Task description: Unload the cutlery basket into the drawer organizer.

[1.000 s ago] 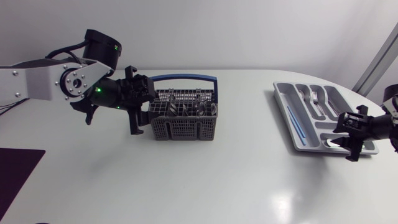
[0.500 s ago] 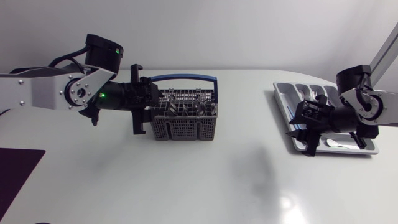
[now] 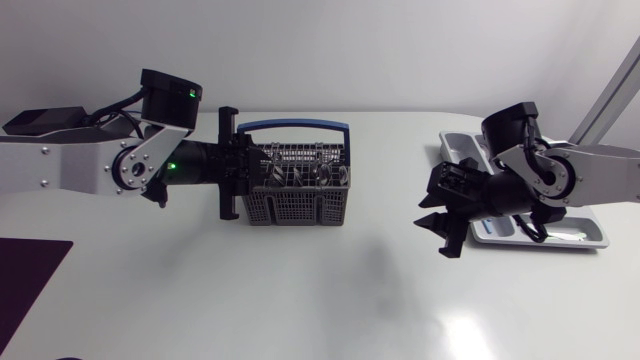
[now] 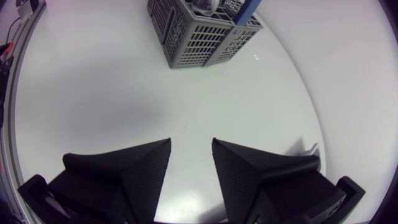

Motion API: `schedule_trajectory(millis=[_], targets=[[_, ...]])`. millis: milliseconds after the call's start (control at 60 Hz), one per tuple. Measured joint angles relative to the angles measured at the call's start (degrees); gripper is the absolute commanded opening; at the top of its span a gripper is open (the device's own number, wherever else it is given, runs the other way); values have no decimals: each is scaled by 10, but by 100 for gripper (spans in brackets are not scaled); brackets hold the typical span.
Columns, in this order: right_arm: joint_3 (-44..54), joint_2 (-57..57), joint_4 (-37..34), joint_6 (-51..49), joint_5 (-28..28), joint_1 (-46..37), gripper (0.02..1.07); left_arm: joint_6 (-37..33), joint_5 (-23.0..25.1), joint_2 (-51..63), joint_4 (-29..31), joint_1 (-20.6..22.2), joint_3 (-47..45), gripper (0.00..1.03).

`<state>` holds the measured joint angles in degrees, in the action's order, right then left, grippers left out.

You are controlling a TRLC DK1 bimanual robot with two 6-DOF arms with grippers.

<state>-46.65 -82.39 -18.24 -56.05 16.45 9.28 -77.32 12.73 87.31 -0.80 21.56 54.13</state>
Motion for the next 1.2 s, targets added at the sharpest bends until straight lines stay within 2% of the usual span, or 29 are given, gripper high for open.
schedule_trajectory(millis=[800, 1200], targets=[[0, 0, 26, 96, 0, 106, 53, -63, 9, 9, -4, 0, -16, 30], [0, -7, 36, 111, 0, 120, 53, -85, 9, 28, -19, 10, -16, 29]])
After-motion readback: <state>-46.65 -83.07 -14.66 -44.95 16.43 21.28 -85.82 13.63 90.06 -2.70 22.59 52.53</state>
